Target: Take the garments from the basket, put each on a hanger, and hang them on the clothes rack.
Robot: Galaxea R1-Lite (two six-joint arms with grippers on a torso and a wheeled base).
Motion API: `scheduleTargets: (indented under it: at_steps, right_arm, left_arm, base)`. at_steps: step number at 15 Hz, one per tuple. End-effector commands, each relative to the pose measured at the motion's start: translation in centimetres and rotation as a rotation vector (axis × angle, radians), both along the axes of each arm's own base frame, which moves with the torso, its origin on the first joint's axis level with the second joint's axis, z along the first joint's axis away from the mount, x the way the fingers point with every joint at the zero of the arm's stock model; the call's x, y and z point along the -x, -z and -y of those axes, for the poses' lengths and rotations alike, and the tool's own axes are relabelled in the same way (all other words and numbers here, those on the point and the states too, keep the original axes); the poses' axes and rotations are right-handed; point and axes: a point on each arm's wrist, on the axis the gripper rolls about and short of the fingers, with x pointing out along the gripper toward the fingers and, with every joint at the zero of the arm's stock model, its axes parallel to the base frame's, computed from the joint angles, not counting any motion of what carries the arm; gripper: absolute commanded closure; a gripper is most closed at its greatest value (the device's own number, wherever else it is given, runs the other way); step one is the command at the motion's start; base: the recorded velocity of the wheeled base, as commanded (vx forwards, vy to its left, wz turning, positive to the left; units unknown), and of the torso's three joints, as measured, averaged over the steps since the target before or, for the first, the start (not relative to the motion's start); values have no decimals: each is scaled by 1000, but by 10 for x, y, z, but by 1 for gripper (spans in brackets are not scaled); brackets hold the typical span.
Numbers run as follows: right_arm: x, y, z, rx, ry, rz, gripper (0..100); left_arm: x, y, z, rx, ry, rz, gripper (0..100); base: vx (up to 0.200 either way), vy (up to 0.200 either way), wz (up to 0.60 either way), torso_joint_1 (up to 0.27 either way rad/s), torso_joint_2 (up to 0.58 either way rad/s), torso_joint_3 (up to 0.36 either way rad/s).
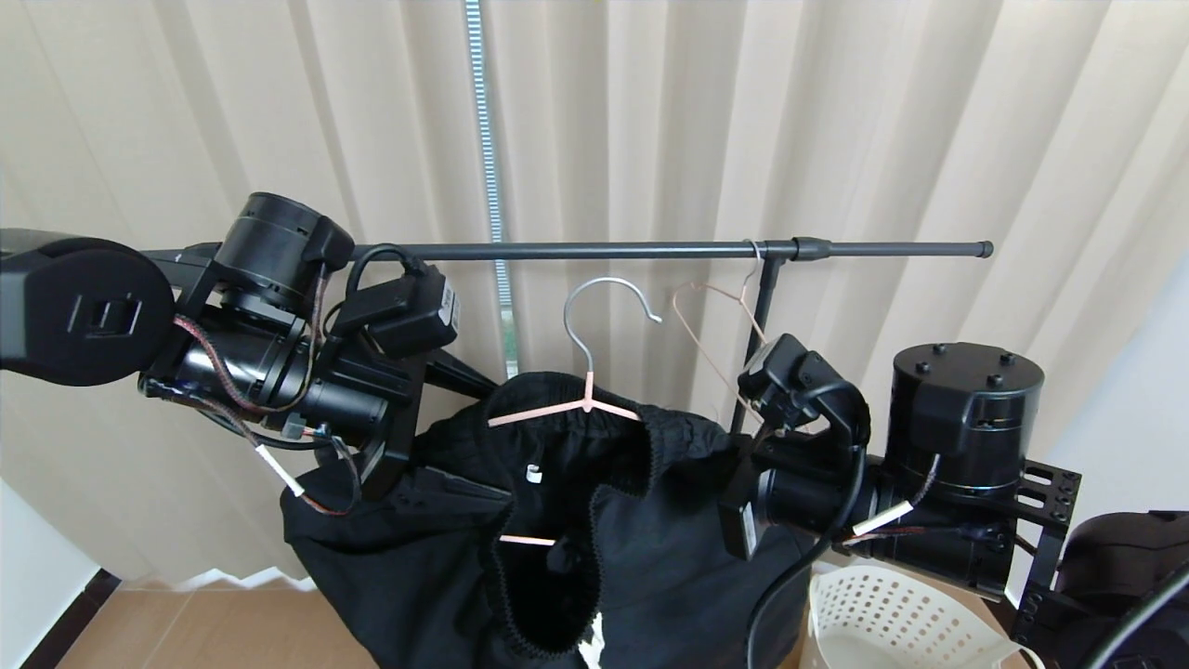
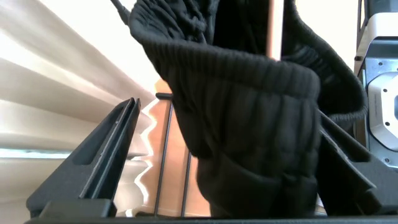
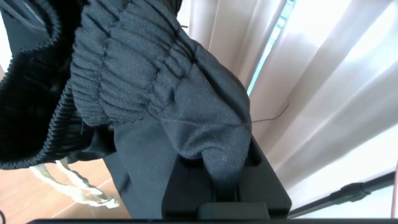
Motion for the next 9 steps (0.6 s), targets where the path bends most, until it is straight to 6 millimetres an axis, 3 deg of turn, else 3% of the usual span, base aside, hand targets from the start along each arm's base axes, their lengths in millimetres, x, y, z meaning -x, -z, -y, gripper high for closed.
scheduleTargets:
  at_steps: [1,2,9]
  right_arm:
    - [1,-2,0,-5,-4,6,100]
    - [2,-2,0,-4,-4,5,100]
    - [1,-2,0,2,-1,15,100]
  left_arm:
    - [0,0,0,-1,-1,0,0]
    - [1,0,0,-3,-2,-1,100]
    - [6,-5,-2,6,0,32,100]
  base:
    - [0,0,0,0,0,0]
    - [0,0,0,0,0,0]
    - [0,0,0,0,0,0]
